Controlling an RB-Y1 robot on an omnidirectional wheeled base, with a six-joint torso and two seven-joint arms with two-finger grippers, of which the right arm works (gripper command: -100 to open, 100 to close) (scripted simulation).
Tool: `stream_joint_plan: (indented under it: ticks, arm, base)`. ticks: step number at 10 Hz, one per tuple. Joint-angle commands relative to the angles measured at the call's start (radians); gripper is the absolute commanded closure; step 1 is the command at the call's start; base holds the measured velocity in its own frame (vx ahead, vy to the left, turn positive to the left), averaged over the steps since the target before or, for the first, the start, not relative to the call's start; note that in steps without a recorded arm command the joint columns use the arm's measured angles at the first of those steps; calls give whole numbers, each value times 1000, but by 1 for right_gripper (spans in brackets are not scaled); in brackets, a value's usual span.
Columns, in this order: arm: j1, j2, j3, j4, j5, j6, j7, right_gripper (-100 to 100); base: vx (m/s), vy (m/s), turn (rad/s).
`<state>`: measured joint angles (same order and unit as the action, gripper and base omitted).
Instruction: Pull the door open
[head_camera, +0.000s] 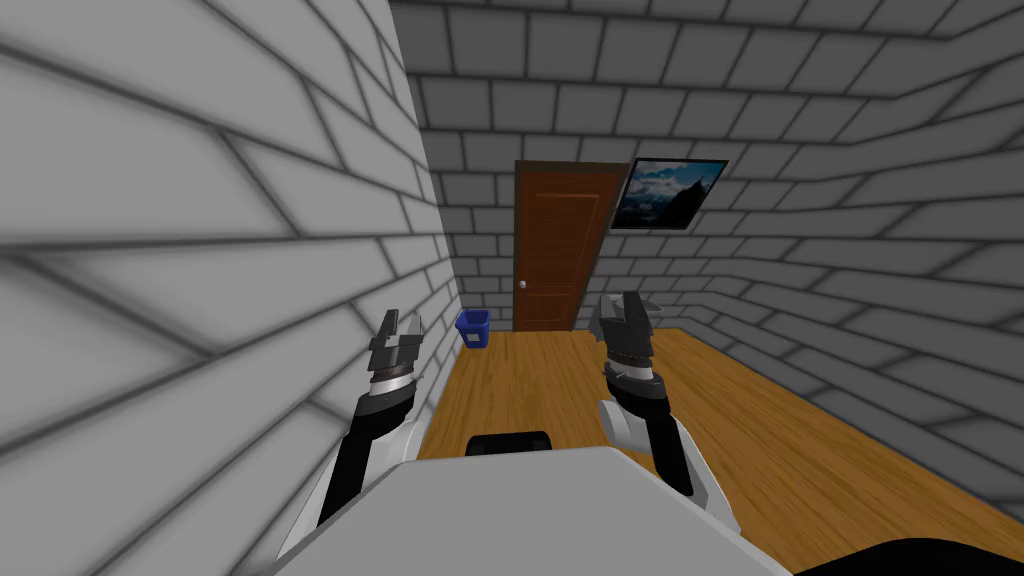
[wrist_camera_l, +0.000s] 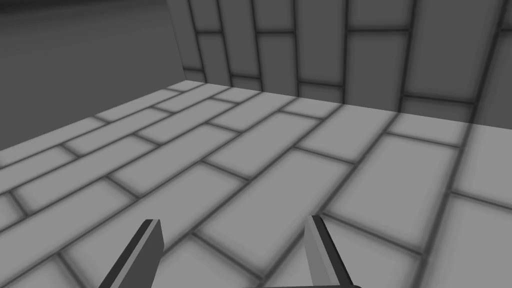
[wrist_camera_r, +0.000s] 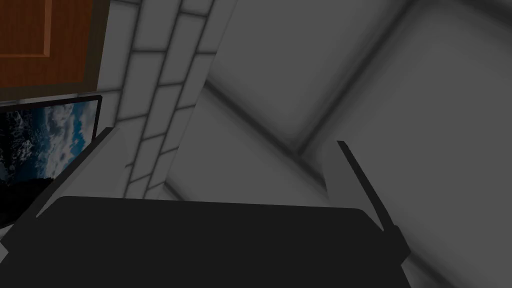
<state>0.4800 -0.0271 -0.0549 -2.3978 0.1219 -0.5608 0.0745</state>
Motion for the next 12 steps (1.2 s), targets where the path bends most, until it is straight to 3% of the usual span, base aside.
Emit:
stream_joint_plan:
  ticks: [1,12]
  arm:
    - [-10,-9,8,35,-24,-7,-29,-100]
    - [-70,-50,53,246,-168,-51,-200,-100]
  base:
    - [-6,-66,88]
    - [124,1,48]
